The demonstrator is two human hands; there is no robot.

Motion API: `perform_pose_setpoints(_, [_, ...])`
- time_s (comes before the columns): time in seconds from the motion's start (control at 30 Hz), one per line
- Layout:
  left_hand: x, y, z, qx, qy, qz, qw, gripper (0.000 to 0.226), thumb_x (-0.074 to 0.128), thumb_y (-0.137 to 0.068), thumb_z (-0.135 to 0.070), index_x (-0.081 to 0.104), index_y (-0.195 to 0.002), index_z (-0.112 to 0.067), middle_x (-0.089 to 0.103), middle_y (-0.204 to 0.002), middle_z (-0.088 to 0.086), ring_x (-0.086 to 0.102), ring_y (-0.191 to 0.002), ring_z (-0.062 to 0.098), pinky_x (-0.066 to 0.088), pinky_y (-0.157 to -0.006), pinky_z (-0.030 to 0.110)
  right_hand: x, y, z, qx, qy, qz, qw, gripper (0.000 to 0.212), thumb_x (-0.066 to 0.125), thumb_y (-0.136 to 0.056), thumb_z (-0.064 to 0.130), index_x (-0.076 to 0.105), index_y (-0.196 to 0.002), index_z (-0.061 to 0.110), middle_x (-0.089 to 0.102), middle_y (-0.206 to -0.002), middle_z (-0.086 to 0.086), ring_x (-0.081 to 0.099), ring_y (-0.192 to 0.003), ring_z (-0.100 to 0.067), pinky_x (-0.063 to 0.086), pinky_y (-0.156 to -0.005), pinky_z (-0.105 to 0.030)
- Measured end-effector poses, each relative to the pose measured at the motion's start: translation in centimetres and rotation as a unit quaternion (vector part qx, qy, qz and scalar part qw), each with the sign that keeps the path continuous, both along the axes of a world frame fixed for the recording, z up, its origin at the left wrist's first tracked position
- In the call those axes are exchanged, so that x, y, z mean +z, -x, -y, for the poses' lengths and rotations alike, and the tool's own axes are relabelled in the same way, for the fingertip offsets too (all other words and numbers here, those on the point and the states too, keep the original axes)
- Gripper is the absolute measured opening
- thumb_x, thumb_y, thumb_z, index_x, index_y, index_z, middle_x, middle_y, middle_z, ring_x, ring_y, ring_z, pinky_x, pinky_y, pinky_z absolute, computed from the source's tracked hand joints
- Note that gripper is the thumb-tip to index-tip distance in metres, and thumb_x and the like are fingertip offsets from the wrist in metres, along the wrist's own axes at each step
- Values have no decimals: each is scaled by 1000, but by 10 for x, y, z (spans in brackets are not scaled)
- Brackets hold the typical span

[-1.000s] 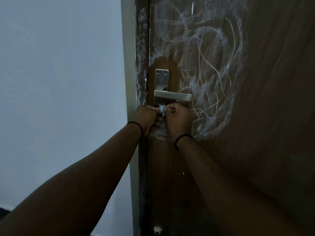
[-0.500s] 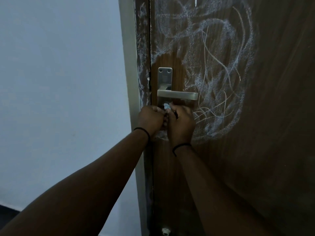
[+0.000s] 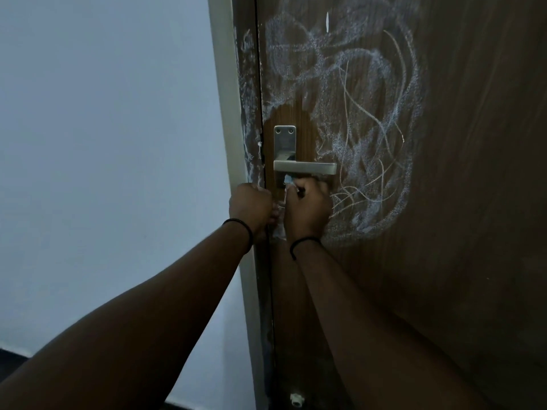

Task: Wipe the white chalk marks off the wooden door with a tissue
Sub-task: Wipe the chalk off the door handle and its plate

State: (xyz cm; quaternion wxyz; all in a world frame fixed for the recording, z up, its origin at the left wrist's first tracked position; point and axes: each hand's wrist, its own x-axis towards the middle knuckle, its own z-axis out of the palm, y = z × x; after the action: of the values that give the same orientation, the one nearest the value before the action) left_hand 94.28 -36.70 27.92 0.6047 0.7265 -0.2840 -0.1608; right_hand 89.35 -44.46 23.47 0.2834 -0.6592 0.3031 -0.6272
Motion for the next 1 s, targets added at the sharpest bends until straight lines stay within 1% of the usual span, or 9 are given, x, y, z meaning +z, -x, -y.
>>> perform_pose_setpoints(0.1, [-1,-2,-5,-3,3,-12,1000,28,40,-100,-4,62,-83,3,65,-77,22,65,-66,32,56,-73,45,3,-4,-4,13,16,3,1000,6,70,-86,12,69,-85,6,61,-98,-14,62,-85,-29,53,-78,-45])
perform_pose_setpoints(0.23, [-4,-3,-8,42,22,-27,999,31,44,-99,-6,61,-74,-6,64,-65,14,65,-56,27,58,-64,40,4,-10,-3,0,54,-11,998,8,70,-84,9,67,-78,4,61,-92,-15,60,-80,-28,51,-72,-36])
perform_pose_setpoints(0.37, [-6,-4,-10,39,21,-19,999,32,43,-99,-6,60,-72,-8,63,-63,12,64,-53,25,53,-54,33,5,-13,-4,-4,14,2,1000,8,71,-82,8,69,-74,6,62,-89,-14,60,-76,-26,47,-70,-31])
perform_pose_setpoints(0.5, [-9,-8,-12,28,20,-10,999,32,42,-99,-7,59,-72,-8,63,-65,15,63,-59,30,57,-64,41,12,-14,-5,-35,-57,73,995,6,72,-82,10,70,-76,8,64,-90,-12,60,-74,-24,51,-73,-33])
perform_pose_setpoints(0.63, [-14,-9,-8,12,27,-3,1000,28,42,-97,-6,62,-78,-3,66,-72,19,64,-63,31,60,-71,46,12,-14,-5,-36,-23,-9,999,5,70,-81,10,70,-77,8,64,-92,-12,55,-76,-18,38,-72,-19])
perform_pose_setpoints(0.7, [-17,-9,-4,-7,27,7,1000,28,44,-94,-5,66,-79,-1,66,-71,18,63,-61,29,60,-70,48,10,-13,-5,-42,-27,-4,999,4,70,-80,8,69,-76,8,64,-89,-12,49,-73,-11,33,-69,-14])
perform_pose_setpoints(0.83, [-22,-13,1,-41,48,39,997,31,44,-91,2,65,-70,-7,66,-68,15,63,-62,28,60,-68,50,11,-16,-1,-69,-11,41,997,7,71,-81,11,68,-75,9,64,-87,-12,51,-69,-12,44,-69,-23])
perform_pose_setpoints(0.9, [-23,-16,4,-61,50,39,996,27,43,-90,2,67,-79,-5,68,-74,18,65,-65,29,61,-68,47,9,-14,2,-61,22,9,998,8,71,-82,13,68,-76,9,63,-86,-11,56,-70,-16,47,-69,-28])
perform_pose_setpoints(1.0, [-25,-17,0,-107,36,22,993,23,42,-93,0,65,-94,-2,68,-76,16,66,-63,27,59,-65,42,5,-5,9,-57,47,-39,996,9,73,-82,16,69,-76,10,64,-84,-9,55,-71,-13,39,-65,-15])
